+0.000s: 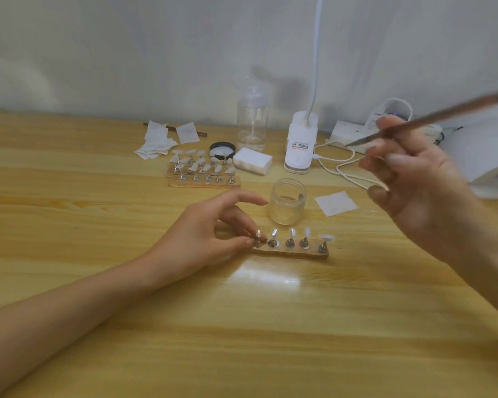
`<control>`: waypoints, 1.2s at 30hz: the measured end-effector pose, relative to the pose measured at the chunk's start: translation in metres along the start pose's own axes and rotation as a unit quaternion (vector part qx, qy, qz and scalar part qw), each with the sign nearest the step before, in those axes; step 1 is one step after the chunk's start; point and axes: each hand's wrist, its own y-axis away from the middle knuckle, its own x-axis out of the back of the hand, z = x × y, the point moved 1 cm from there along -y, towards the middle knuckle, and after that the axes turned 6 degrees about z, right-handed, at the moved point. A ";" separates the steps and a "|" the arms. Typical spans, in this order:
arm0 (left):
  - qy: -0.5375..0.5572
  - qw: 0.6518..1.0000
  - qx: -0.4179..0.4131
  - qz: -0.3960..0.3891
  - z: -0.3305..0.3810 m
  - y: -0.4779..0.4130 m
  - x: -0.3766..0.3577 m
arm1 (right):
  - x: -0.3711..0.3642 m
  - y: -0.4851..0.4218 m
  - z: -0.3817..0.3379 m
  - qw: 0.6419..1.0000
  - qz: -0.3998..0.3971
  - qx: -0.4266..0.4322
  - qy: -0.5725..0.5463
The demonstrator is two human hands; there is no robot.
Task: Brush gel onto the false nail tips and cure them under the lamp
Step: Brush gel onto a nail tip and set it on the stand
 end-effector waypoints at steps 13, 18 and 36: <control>-0.080 0.990 -0.116 -0.015 0.003 -0.008 -0.002 | -0.023 -0.013 0.045 0.979 0.145 0.098 0.100; -0.026 0.990 -0.135 0.037 0.007 -0.006 0.001 | -0.021 -0.015 0.053 0.977 0.115 0.123 0.130; 0.102 0.970 -0.135 0.175 -0.013 -0.063 -0.005 | -0.026 -0.018 0.066 0.979 0.013 0.095 0.181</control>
